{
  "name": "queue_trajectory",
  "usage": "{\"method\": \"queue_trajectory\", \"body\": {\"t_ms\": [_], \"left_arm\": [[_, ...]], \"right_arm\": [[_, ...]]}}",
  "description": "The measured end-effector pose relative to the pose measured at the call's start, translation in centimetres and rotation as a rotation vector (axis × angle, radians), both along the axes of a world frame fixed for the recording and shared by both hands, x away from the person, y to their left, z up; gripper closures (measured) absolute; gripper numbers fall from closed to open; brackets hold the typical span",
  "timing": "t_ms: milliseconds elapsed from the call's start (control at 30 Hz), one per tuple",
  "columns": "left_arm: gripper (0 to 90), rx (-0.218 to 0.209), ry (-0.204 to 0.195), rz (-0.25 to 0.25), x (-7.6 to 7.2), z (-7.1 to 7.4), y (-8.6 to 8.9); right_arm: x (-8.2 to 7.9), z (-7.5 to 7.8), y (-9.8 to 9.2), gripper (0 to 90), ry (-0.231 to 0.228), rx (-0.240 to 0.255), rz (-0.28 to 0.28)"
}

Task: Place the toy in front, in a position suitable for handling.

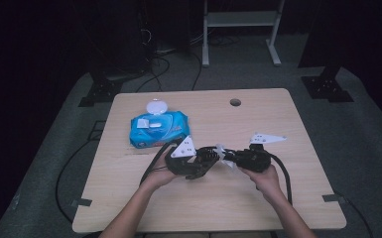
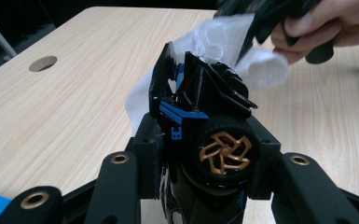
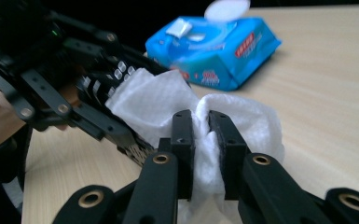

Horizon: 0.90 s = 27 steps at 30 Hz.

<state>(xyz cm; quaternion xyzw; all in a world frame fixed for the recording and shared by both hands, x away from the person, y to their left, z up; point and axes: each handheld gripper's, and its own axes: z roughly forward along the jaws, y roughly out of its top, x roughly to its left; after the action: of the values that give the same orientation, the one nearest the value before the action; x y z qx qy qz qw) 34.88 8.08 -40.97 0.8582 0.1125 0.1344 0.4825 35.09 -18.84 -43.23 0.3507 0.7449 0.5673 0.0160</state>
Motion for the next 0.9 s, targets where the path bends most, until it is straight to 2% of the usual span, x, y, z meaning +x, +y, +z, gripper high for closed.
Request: {"method": "queue_trajectory", "body": {"t_ms": [133,267,333,433,533,600,700,800,900], "left_arm": [[56.8,-0.014,-0.003,-0.003,-0.1,0.1,-0.1],[56.9,-0.039,-0.011,-0.015,-0.3,0.3,-0.5],[56.9,-0.045,-0.010,-0.018,-0.3,0.3,-0.6],[56.8,-0.053,-0.009,-0.013,-0.3,0.3,-0.5],[56.8,-0.058,-0.006,-0.012,-0.3,0.3,-0.4],[56.8,-0.062,-0.004,-0.010,-0.3,0.2,-0.2],[56.8,-0.068,0.003,-0.003,-0.2,0.2,0.1],[56.8,-0.075,0.013,0.002,-0.1,0.1,0.3],[56.8,-0.068,0.006,-0.001,-0.1,0.2,0.1]], "right_arm": [[0.1,0.0,-0.1,79.9,0.028,0.050,0.013],[-0.2,0.7,-0.6,79.9,0.028,0.099,0.024],[-0.3,1.1,-0.7,79.9,0.010,0.103,0.025],[-0.8,2.2,-0.5,80.2,-0.041,0.096,0.023],[-1.2,3.3,0.1,80.1,-0.082,0.114,0.054],[-1.4,3.7,0.5,80.2,-0.107,0.092,0.060],[-1.1,3.0,0.2,80.2,-0.088,0.074,0.038],[-0.4,1.6,-0.2,80.2,-0.037,0.061,0.016],[-0.1,0.8,0.0,80.3,0.008,0.081,0.031]]}}
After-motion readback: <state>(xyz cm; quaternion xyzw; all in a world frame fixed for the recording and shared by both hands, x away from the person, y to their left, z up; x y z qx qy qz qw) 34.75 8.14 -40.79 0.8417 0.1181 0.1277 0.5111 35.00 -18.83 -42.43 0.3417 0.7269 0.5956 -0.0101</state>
